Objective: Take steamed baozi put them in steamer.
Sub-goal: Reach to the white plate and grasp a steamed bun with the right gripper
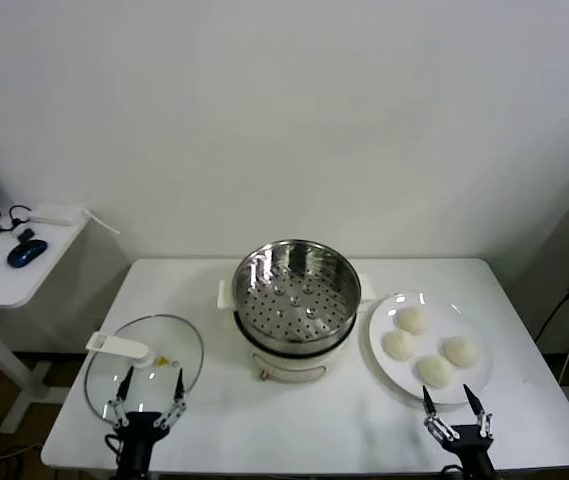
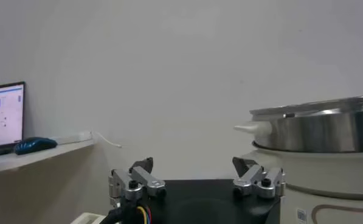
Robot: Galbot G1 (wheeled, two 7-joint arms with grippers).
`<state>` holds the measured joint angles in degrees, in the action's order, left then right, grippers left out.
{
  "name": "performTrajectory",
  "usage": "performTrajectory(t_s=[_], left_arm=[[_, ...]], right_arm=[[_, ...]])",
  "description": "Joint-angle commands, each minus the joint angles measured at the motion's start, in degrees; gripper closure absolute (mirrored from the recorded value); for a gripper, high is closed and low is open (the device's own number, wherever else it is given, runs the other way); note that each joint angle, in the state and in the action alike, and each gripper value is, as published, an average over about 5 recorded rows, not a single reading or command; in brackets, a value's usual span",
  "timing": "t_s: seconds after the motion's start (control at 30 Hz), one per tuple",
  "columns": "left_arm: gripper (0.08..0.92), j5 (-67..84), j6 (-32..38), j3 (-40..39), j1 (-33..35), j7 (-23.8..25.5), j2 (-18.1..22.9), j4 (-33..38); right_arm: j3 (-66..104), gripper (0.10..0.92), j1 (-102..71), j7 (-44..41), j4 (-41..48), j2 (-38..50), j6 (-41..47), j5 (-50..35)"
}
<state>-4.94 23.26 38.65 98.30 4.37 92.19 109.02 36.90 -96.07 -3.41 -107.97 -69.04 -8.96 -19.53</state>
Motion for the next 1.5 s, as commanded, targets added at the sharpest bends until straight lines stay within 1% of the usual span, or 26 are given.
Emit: performTrajectory(t_s=[0.03, 0.07, 0.17, 0.27, 0.37, 0.43, 0.53, 0.67, 0.8, 0.93, 1.0, 1.07, 1.17, 1.3, 1.5], left_arm=[[0.177, 0.18, 0.26, -0.21, -0.03, -0.03, 1.91, -0.16], [0.177, 0.21, 0.28, -0.20, -0.05, -0.03, 1.84, -0.17], [0.177, 0.48, 0.44, -0.06, -0.12, -0.01, 1.45, -0.12], [0.177, 0.78, 0.61, 0.09, -0.07, 0.03, 1.13, 0.06], [0.177, 0.66, 0.78, 0.13, 0.03, 0.06, 0.93, 0.15], [0.177, 0.53, 0.87, 0.11, 0.04, 0.08, 0.86, 0.15], [0.177, 0.22, 1.12, 0.03, 0.02, 0.17, 0.83, -0.01], [0.177, -0.54, 1.66, -0.16, 0.04, 0.22, 0.90, -0.50], [0.177, -1.13, 2.05, -0.40, 0.06, 0.22, 0.82, -0.98], [0.177, -1.84, 2.24, -0.86, -0.13, 0.28, 0.84, -1.44], [0.177, -2.21, 2.28, -1.23, -0.24, 0.32, 0.92, -1.57], [0.177, -2.48, 2.28, -1.54, -0.32, 0.34, 0.99, -1.69], [0.177, -2.88, 2.31, -1.80, -0.30, 0.35, 1.06, -1.89], [0.177, -2.99, 2.41, -1.68, 0.08, 0.34, 0.88, -1.91], [0.177, -2.82, 2.65, -1.11, 0.30, 0.30, 0.63, -2.34]], right_arm=[[3.00, 0.203, 10.16, -1.91, -5.44, 3.27, 17.45, 3.76], [3.01, 0.203, 11.12, -2.23, -5.48, 3.77, 18.40, 3.95], [2.39, 0.203, 18.19, -4.52, -5.51, 7.57, 26.23, 6.59], [-0.16, 0.203, 25.34, -7.87, -5.09, 11.92, 36.97, 9.12], [-3.82, 0.203, 31.33, -13.27, -3.62, 16.02, 45.70, 11.39], [-7.37, 0.203, 35.44, -17.42, -1.25, 19.43, 48.72, 13.12], [-14.07, 0.203, 42.56, -23.75, 3.82, 25.68, 50.34, 15.30], [-23.61, 0.203, 51.84, -33.19, 10.98, 33.42, 46.90, 18.82], [-32.23, 0.203, 60.83, -42.03, 15.69, 39.74, 40.91, 19.53], [-48.11, 0.203, 75.78, -51.18, 20.18, 45.38, 32.48, 18.48], [-58.33, 0.203, 84.69, -54.71, 22.69, 46.66, 28.70, 17.82], [-68.27, 0.203, 93.79, -57.25, 24.92, 46.48, 26.48, 16.79], [-80.47, 0.203, 103.95, -59.04, 27.63, 43.91, 25.24, 15.31], [-91.24, 0.203, 111.07, -60.34, 32.10, 39.12, 24.70, 13.94], [-102.12, 0.203, 118.21, -61.69, 41.33, 31.93, 21.42, 15.62]])
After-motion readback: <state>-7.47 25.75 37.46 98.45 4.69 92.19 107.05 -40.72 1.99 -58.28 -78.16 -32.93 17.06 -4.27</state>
